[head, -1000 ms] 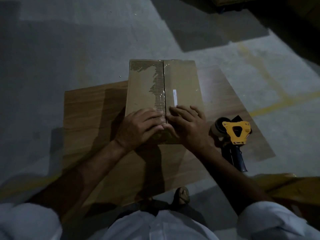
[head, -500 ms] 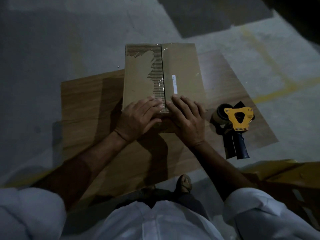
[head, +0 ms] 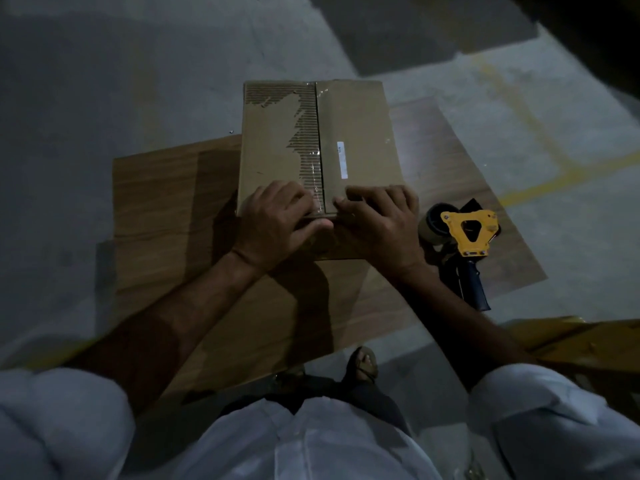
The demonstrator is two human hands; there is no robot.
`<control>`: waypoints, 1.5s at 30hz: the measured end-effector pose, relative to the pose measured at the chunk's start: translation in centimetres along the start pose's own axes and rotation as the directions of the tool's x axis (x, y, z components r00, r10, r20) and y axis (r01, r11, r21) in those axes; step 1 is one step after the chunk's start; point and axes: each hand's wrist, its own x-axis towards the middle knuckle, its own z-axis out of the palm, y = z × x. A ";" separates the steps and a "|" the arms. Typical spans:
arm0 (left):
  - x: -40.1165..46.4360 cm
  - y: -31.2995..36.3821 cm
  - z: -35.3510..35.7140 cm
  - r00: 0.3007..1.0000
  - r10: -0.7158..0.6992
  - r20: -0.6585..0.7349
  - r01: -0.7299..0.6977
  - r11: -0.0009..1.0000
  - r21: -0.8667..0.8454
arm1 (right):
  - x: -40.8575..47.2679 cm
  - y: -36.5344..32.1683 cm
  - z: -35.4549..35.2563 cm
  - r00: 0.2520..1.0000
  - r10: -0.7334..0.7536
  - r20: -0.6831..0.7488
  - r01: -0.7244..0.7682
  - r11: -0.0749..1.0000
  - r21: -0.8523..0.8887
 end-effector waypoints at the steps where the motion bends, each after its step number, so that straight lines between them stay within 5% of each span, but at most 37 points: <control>1: -0.4 0.0 0.2 1.000 0.013 -0.004 -0.013 0.999 0.031 | -0.5 -0.3 0.3 0.999 0.026 -0.019 -0.027 1.000 -0.010; 5: -1.3 0.4 0.5 0.998 0.038 0.050 -0.044 0.991 0.126 | -1.3 -1.1 0.6 0.999 0.054 0.007 -0.054 0.998 -0.022; 10: -0.7 -0.3 -0.3 0.992 -0.024 0.123 0.030 0.999 -0.041 | 0.1 0.4 -1.6 0.995 -0.021 0.101 0.008 0.992 0.126; 20: -0.9 -0.7 0.9 0.994 0.107 -0.001 -0.106 0.989 0.107 | -1.4 -0.2 1.2 0.995 -0.008 -0.103 0.008 1.000 0.003; 28: 0.0 -0.4 0.0 0.997 -0.027 0.070 0.028 1.000 -0.005 | 0.9 1.0 -1.1 0.996 -0.085 0.039 0.081 0.993 0.088; 34: -0.5 0.0 1.2 0.999 0.006 -0.039 -0.003 0.998 0.070 | 0.6 1.4 -0.2 0.994 -0.090 -0.067 0.094 0.994 0.064; 38: -0.9 -0.2 1.0 0.998 0.051 0.044 -0.057 0.989 0.133 | -1.1 0.7 0.3 0.995 -0.080 -0.061 0.079 0.997 -0.011; 45: -0.1 0.0 0.2 0.997 -0.059 0.042 0.059 0.998 -0.007 | 1.6 1.9 -0.9 0.991 -0.134 -0.010 0.134 0.988 0.082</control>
